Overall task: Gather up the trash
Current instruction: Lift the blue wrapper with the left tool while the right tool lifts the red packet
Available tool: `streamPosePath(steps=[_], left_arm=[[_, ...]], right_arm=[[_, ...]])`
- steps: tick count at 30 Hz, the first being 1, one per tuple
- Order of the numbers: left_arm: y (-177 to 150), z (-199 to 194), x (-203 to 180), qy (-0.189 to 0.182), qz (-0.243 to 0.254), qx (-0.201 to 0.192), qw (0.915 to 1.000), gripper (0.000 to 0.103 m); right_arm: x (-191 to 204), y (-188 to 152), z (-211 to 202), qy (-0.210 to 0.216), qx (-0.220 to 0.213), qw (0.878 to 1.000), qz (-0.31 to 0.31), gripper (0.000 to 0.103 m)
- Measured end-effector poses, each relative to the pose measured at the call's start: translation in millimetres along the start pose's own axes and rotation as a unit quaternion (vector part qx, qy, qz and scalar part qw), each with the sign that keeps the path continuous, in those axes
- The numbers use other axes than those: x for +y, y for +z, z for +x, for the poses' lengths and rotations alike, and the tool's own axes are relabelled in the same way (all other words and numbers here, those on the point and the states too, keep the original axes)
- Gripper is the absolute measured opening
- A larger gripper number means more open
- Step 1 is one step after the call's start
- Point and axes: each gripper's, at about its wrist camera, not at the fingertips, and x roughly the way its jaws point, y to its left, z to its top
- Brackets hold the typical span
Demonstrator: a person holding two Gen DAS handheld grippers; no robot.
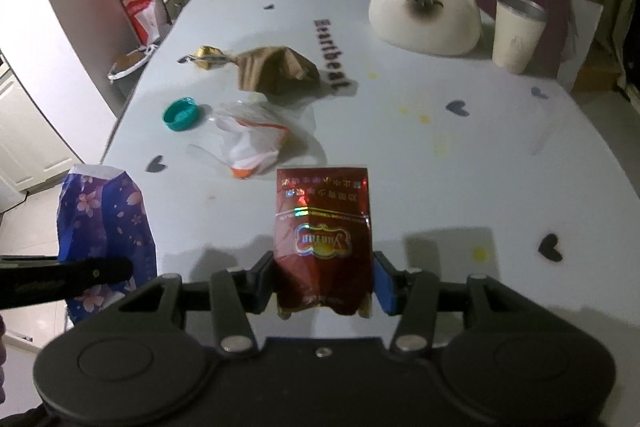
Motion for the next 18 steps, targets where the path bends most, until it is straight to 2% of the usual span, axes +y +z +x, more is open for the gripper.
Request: streamPosePath(steps=[12, 18], left_arm=[[-19.2, -47.9, 15.7, 0.029, 0.026, -0.051, 0.9980, 0.015], [-24.0, -67.6, 31.1, 0.022, 0.034, -0.070, 0.9968, 0.015]], right_arm=[[41.3, -11.0, -37.9, 0.002, -0.014, 0.999, -0.031, 0.051], [65.0, -11.7, -50.4, 0.007, -0.031, 0.999, -0.034, 0.051]])
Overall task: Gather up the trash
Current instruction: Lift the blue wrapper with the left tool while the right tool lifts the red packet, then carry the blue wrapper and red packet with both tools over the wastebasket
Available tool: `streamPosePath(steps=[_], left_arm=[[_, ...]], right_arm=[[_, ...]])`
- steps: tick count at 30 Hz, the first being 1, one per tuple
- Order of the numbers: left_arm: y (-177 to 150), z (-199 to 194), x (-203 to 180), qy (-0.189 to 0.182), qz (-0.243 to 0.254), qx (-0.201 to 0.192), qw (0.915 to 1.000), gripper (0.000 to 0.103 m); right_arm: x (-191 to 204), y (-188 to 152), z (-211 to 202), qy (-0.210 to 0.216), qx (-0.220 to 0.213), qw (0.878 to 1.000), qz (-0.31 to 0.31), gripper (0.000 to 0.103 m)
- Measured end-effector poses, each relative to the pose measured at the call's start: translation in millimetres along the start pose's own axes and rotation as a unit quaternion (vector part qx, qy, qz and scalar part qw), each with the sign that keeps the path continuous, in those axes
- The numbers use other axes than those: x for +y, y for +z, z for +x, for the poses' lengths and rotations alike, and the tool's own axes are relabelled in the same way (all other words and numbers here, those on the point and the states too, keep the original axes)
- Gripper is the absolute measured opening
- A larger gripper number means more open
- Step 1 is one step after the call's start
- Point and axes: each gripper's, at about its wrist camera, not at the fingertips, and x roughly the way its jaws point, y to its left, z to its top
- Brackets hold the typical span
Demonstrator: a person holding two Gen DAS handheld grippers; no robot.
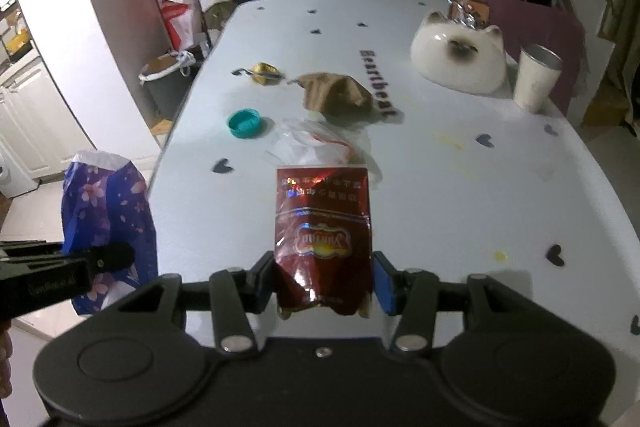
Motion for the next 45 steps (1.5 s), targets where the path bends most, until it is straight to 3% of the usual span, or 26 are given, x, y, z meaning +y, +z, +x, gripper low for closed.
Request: streamPosePath(steps=[9, 24, 38, 45], left_arm=[[7.5, -15.4, 45.5, -0.014, -0.002, -0.013, 0.9998, 0.015], [43.9, -11.4, 177.6, -0.023, 0.001, 0.007, 0.9997, 0.015], [66.1, 26.2, 279.7, -0.001, -0.027, 0.047, 0.9985, 0.015], [74.8, 64.8, 328.6, 0.018, -0.053, 0.075, 0.9956, 0.015]], right_arm=[[50.6, 6.5, 5.5, -0.011, 0.001, 1.000, -0.006, 0.051], [176.9, 35.3, 52.0, -0.018, 0.020, 1.000, -0.001, 0.051], [252.7, 67.2, 123.2, -0.019, 0.058, 0.998, -0.021, 0.051], [278.5, 83.1, 176.7, 0.008, 0.094, 0.995, -0.042, 0.051]])
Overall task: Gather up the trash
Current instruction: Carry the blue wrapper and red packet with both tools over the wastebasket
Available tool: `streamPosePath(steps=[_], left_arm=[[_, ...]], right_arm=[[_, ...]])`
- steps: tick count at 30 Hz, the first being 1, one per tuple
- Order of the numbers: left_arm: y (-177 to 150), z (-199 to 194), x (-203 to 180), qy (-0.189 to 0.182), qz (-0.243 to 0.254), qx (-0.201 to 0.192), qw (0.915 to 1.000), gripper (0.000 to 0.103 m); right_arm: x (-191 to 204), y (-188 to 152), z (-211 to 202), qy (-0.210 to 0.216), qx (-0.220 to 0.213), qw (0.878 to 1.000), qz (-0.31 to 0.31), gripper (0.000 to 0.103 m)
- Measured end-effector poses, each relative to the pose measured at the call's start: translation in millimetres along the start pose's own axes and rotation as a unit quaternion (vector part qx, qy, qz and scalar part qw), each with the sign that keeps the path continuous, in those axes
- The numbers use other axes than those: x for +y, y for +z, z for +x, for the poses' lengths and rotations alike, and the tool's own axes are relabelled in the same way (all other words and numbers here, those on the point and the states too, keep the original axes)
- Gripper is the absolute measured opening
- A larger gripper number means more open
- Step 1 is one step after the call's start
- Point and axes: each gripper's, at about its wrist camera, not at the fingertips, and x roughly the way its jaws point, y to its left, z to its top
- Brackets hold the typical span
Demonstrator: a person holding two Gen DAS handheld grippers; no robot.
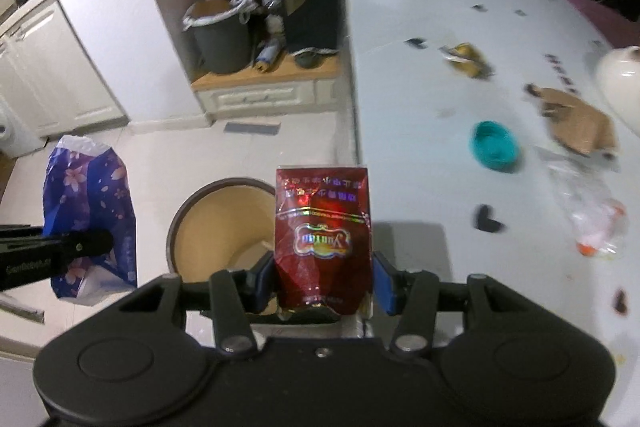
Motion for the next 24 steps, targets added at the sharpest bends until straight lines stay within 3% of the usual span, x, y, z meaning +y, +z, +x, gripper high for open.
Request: streamPosePath(steps=[6, 15, 19, 24], left_arm=[[12.6, 50.3, 34.9, 0.011, -0.016, 0.044, 0.9988, 0.015], [30.0, 142.9, 69.1, 0.003, 0.019, 0.119, 0.9927, 0.015], [34.7, 177.8, 78.5, 0.000, 0.018, 0.151, 0.9884, 0.015], [36.3, 208.9, 77.0, 0.000, 0.058, 0.176, 0.9827, 0.016]], right_arm=[[22.6, 18.0, 55.6, 0.042, 0.046, 0.998, -0.027, 0.051], [45.7, 25.8, 149.8, 0.081, 0.121, 0.989, -0.014, 0.051], [53.8, 24.0, 182.9, 0.081, 0.147, 0.986, -0.004, 0.051], [52.3, 16.5, 208.8, 0.077, 0.168, 0.983, 0.018, 0.051]])
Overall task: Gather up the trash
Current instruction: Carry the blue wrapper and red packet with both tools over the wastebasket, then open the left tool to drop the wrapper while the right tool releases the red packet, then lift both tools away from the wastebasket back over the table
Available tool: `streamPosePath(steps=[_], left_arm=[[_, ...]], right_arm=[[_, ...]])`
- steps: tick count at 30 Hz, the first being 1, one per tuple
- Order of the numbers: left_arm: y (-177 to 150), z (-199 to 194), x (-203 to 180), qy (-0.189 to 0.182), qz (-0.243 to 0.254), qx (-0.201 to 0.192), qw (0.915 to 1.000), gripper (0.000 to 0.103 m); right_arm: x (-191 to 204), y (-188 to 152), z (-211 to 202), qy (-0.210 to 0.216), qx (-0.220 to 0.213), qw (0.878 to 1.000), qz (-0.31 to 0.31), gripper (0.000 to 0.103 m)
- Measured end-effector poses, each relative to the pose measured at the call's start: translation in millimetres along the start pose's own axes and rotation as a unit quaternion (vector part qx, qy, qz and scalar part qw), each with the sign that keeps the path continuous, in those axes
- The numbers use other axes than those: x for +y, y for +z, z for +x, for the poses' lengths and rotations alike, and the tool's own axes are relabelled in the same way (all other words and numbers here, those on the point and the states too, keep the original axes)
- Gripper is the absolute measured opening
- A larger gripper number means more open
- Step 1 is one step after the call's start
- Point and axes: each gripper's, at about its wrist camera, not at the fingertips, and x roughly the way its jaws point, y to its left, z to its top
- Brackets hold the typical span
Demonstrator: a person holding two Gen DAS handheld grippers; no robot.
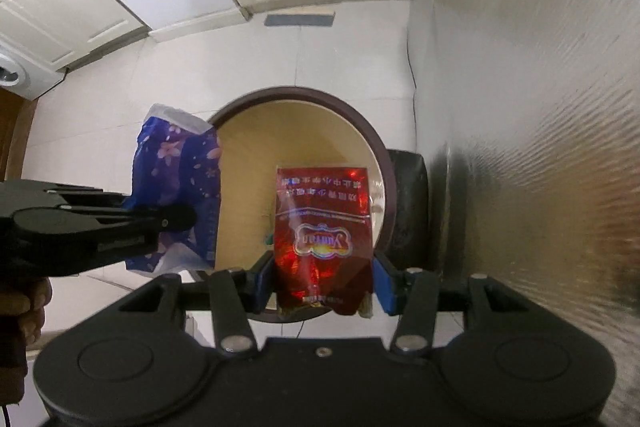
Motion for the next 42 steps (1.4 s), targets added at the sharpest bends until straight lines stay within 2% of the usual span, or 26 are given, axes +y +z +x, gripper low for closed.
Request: streamPosePath(steps=[3, 7, 9, 11, 13, 21, 25, 27, 28, 29, 37, 42], left_arm=[[6.5, 12.8, -2.8, 0.004, 0.034, 0.005, 0.9994, 0.016], [15.1, 23.8, -7.8, 0.010, 0.060, 0.000, 0.9981, 0.024], [20.4, 28.0, -7.2, 0.016, 0.057, -0.003, 0.9982, 0.035], [24.3, 30.6, -5.9, 0.021, 0.047, -0.005, 0.9986, 0.052], [26.7, 32.6, -4.8, 0.020, 0.040, -0.006, 0.9990, 0.062], [10.0, 34.9, 8.6, 0.025, 0.018, 0.009, 0.9995, 0.069], [-2.9, 31.8, 18.9, 0.034, -0.003, 0.019, 0.9992, 0.072], [-9.0, 31.0, 24.8, 0.039, -0.015, 0.025, 0.9988, 0.076], [-11.7, 30.7, 26.8, 0.041, -0.020, 0.028, 0.9986, 0.078], [-14.4, 30.1, 27.9, 0.043, -0.024, 0.031, 0.9983, 0.080], [-31.3, 22.6, 31.6, 0.048, -0.044, 0.039, 0.9971, 0.088], [-40.6, 9.9, 27.3, 0.046, -0.054, 0.030, 0.9970, 0.100]], right_arm=[[-5.7, -3.4, 9.3, 0.009, 0.010, 1.000, 0.020, 0.051], [-12.2, -4.8, 19.8, 0.019, 0.015, 0.999, 0.042, 0.051], [-13.8, -4.0, 22.3, 0.019, 0.010, 0.999, 0.043, 0.051], [-14.5, -2.2, 25.9, 0.021, 0.008, 0.999, 0.046, 0.051], [-16.3, -3.2, 27.8, 0.023, 0.009, 0.999, 0.049, 0.052], [-15.5, -1.2, 34.7, 0.018, 0.014, 0.998, 0.051, 0.052], [-11.6, 5.1, 42.5, 0.033, 0.016, 0.998, 0.043, 0.054], [-9.7, 6.5, 46.6, 0.043, 0.021, 0.998, 0.036, 0.062], [-8.8, 6.0, 47.6, 0.041, 0.021, 0.998, 0.034, 0.070], [-7.7, 4.2, 47.8, 0.035, 0.019, 0.999, 0.030, 0.072], [4.6, -9.6, 37.3, 0.013, 0.018, 1.000, -0.014, 0.074], [4.8, -14.3, 24.9, 0.002, 0.016, 1.000, -0.026, 0.075]])
